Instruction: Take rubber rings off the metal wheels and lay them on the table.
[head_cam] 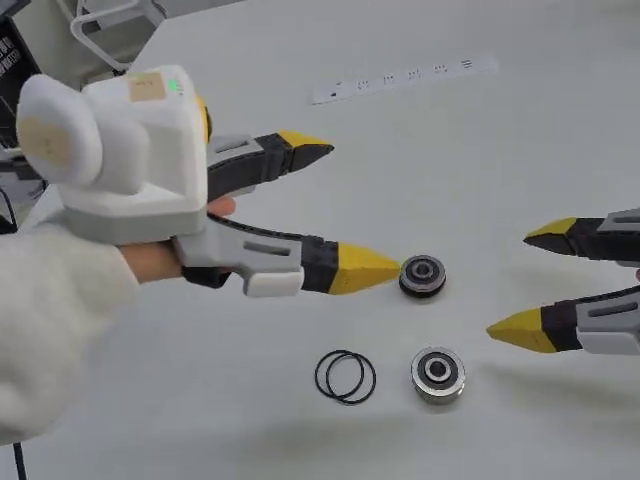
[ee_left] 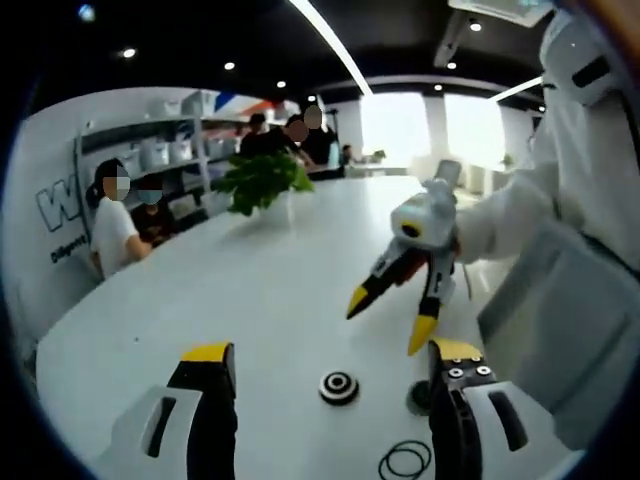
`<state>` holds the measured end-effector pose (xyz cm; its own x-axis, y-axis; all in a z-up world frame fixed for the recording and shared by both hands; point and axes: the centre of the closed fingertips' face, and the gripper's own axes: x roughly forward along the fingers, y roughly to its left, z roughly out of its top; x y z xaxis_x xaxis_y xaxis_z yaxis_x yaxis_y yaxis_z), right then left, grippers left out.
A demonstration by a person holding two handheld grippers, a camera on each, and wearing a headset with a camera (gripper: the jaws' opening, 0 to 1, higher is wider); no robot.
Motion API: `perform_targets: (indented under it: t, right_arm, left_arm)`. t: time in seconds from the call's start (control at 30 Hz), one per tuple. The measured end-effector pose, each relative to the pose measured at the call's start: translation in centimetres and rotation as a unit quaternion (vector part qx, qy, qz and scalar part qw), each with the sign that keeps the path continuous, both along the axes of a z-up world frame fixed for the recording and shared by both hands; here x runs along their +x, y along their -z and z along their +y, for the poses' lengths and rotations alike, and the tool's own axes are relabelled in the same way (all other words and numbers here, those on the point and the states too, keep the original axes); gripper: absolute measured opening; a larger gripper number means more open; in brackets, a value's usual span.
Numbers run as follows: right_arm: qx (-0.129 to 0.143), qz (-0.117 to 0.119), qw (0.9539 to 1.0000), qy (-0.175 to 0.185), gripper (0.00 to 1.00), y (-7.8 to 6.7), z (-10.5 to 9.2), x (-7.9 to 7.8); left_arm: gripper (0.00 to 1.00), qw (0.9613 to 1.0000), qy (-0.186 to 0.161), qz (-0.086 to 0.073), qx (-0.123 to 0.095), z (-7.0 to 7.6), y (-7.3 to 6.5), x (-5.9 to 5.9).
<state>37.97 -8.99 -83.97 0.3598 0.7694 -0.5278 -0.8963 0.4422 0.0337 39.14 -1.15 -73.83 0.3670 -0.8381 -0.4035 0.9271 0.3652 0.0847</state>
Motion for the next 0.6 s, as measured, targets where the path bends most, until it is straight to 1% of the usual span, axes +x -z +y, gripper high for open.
perform_targets:
  t: [0.07,0.13,0.2,0.23,0.27,0.33,0.4,0.43,0.5,0.57,0.6]
  right_arm:
    - [0.005,0.002,1.0,0.001,0.59,0.0,0.1,0.1]
    - [0.008,0.003,1.0,0.001,0.58,0.0,0.2,0.2]
    - [0.009,0.002,1.0,0.001,0.56,0.1,0.3,0.2]
    - [0.01,0.005,0.9999,0.001,0.55,0.2,0.4,0.2]
    - [0.011,0.006,0.9999,0.002,0.55,0.3,0.5,0.2]
    - [0.013,0.009,0.9999,0.001,0.55,0.4,0.6,0.1]
    - [0.011,0.011,0.9999,0.0,0.54,0.5,0.7,0.0]
    - [0.011,0.01,0.9999,0.0,0.53,0.5,0.7,0.0]
    - [0.014,0.009,0.9999,0.002,0.53,0.4,0.8,0.0]
    - [0.02,0.01,0.9997,0.006,0.52,0.2,0.8,0.1]
    - [0.023,0.01,0.9996,0.007,0.52,0.2,0.8,0.1]
  left_arm:
    - [0.76,0.9999,0.008,0.0,0.008,-0.4,0.7,0.1]
    - [0.75,0.9999,0.011,0.002,0.012,-0.6,1.4,0.4]
    - [0.74,0.9997,0.009,0.013,0.019,-0.8,2.5,0.8]
    - [0.74,0.9996,0.01,0.013,0.022,-0.8,2.8,0.9]
    - [0.72,0.9995,0.013,0.014,0.026,-1.0,3.4,1.0]
    - [0.68,0.9993,0.015,0.015,0.031,-1.2,4.0,1.2]
    - [0.63,0.999,0.017,0.02,0.035,-1.5,4.7,1.6]
    - [0.61,0.9988,0.019,0.026,0.035,-1.7,5.0,1.7]
    - [0.57,0.9987,0.019,0.032,0.035,-2.1,5.5,1.9]
    - [0.52,0.9987,0.019,0.032,0.035,-2.3,5.9,2.2]
    - [0.5,0.9987,0.018,0.034,0.034,-2.4,6.1,2.3]
